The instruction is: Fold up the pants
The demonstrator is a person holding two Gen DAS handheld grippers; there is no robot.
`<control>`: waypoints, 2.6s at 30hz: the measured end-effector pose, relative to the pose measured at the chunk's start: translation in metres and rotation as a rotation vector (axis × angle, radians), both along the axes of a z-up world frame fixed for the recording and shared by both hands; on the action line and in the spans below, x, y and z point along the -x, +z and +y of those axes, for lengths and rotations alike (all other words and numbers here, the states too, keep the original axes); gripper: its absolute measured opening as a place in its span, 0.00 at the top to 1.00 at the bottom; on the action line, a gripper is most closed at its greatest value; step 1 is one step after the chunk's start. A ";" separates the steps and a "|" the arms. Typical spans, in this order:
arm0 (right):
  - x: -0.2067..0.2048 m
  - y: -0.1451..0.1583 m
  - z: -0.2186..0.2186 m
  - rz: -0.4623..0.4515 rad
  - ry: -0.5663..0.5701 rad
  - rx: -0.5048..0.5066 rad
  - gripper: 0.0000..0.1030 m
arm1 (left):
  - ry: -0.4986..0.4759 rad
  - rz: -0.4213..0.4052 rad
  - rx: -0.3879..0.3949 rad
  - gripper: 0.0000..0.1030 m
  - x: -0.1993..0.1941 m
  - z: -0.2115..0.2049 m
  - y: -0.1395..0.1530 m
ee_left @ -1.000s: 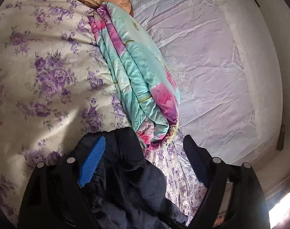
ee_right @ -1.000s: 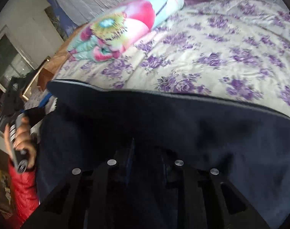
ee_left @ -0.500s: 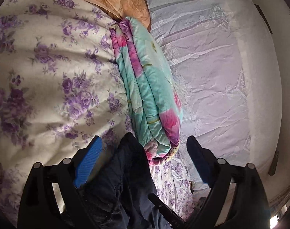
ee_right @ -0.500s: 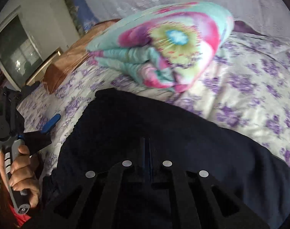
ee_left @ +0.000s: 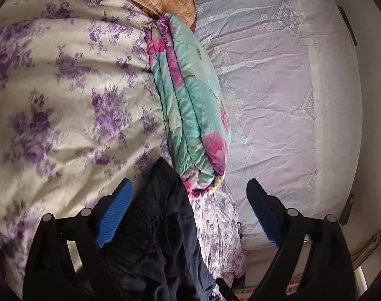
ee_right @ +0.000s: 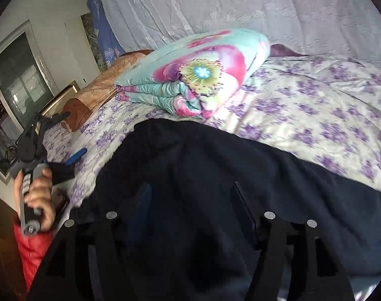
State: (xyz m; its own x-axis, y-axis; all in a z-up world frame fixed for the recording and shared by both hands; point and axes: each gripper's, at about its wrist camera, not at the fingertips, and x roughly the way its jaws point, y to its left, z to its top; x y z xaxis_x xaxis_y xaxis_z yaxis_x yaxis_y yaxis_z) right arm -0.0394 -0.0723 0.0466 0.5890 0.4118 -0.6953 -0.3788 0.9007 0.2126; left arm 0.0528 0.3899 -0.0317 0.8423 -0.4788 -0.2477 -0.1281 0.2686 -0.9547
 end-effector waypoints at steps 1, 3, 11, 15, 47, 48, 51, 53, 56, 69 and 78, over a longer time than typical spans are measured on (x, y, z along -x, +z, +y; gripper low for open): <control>0.020 0.000 -0.024 -0.013 -0.027 -0.017 0.30 | -0.029 -0.001 -0.007 0.13 0.011 -0.004 -0.001; 0.061 -0.007 -0.074 -0.033 -0.106 -0.041 0.21 | -0.092 0.005 -0.024 0.13 0.046 -0.016 -0.011; 0.114 -0.058 -0.186 -0.020 -0.314 -0.296 0.19 | -0.133 0.098 -0.252 0.13 0.150 -0.040 -0.016; 0.111 -0.093 -0.203 0.055 -0.344 -0.440 0.19 | -0.288 0.213 -0.268 0.13 0.121 -0.069 -0.026; 0.207 -0.049 -0.219 -0.106 -0.303 0.000 0.09 | -0.012 0.065 -0.765 0.32 0.229 -0.068 0.051; 0.211 -0.052 -0.230 -0.088 -0.332 0.000 0.09 | -0.076 0.037 -0.760 0.28 0.223 -0.080 0.053; 0.209 -0.088 -0.271 0.069 -0.479 0.087 0.08 | -0.211 0.046 -0.765 0.09 0.194 -0.112 0.038; 0.219 -0.085 -0.288 0.048 -0.479 -0.035 0.10 | -0.281 0.169 -0.810 0.09 0.164 -0.128 0.006; 0.225 -0.065 -0.294 -0.002 -0.515 -0.058 0.10 | -0.244 0.204 -0.895 0.09 0.161 -0.138 -0.003; 0.122 -0.034 -0.228 0.036 -0.296 -0.260 0.10 | -0.085 0.234 -0.723 0.06 0.049 -0.088 0.050; 0.056 -0.044 -0.199 0.085 -0.244 -0.177 0.10 | -0.164 0.399 -0.587 0.06 -0.074 -0.059 -0.008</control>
State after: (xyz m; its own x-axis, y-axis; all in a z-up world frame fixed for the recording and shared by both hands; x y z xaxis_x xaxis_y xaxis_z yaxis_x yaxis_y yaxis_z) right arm -0.0957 -0.2712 0.0026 0.6280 0.3848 -0.6764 -0.1300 0.9088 0.3964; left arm 0.1270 0.3307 -0.0393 0.5629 -0.2843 -0.7761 -0.3510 0.7679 -0.5359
